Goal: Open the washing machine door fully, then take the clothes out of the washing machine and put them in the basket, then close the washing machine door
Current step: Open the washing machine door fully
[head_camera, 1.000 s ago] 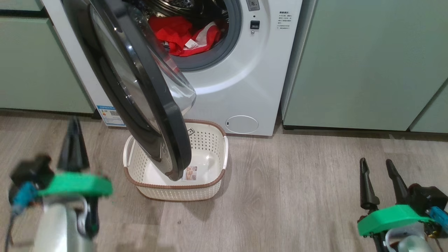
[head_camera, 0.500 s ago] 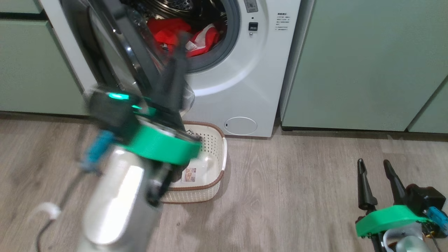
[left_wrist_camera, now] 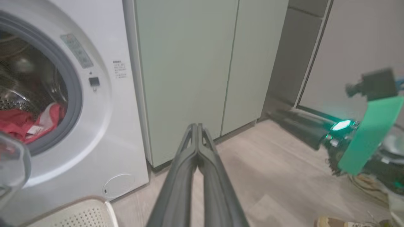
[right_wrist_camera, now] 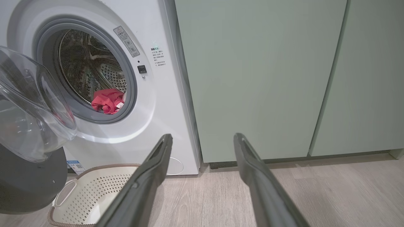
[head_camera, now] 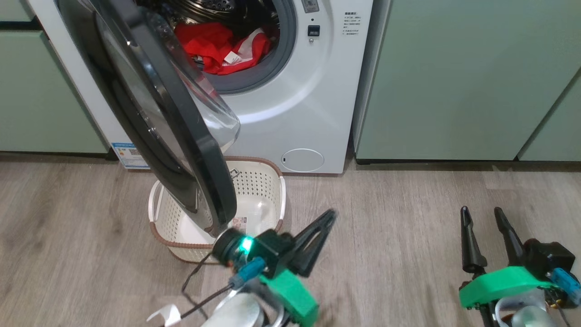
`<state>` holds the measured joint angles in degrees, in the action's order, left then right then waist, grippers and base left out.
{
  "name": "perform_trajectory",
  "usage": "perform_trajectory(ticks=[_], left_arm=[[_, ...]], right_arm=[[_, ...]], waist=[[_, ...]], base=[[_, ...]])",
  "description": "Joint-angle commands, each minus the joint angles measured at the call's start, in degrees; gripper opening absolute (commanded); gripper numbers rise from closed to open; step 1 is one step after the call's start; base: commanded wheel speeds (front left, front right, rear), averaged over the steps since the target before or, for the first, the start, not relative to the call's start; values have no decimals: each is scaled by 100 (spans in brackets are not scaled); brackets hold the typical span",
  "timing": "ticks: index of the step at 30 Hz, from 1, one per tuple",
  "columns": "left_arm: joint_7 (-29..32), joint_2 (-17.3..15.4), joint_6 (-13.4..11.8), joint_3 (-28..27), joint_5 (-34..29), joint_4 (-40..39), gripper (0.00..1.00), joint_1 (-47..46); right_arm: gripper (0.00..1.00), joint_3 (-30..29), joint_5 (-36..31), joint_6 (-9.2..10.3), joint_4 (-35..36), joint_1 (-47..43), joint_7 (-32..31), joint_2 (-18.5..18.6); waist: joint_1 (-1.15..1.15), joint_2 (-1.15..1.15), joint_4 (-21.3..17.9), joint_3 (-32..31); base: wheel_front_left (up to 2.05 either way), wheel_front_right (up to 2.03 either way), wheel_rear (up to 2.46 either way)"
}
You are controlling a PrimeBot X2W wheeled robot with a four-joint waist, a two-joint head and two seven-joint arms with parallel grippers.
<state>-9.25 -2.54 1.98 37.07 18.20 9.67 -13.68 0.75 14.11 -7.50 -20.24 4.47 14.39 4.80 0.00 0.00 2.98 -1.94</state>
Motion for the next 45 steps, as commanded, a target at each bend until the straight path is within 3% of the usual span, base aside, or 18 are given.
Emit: perform_trajectory(ticks=[1, 12, 19, 31, 45], left_arm=[[-156, -35, -50, -199, 25, 190, 0, -204], [-565, -34, -342, -603, 365, 1594, 0, -642], [-574, -34, -509, -1174, 357, 1574, 0, -964], [-575, -34, -661, -1609, 450, 1789, 0, -887], [-575, -35, -600, -2133, 302, 1714, 0, -543]], right_arm=[[100, 108, 4, 1, 175, 91, 61, 93], [100, 118, -12, 1, 161, 103, 61, 104], [100, 151, -20, 1, 167, 144, 61, 95], [100, 120, -19, 1, 143, 146, 61, 70], [100, 79, 3, 1, 116, 78, 61, 42]], waist=[[0, 0, -7, 14], [0, 0, 2, 63], [0, 0, 14, 180], [0, 0, 176, 230], [0, 0, 910, 154]], base=[[0, 0, 0], [0, 0, 0], [0, 0, 0], [0, 0, 0], [0, 0, 0]])
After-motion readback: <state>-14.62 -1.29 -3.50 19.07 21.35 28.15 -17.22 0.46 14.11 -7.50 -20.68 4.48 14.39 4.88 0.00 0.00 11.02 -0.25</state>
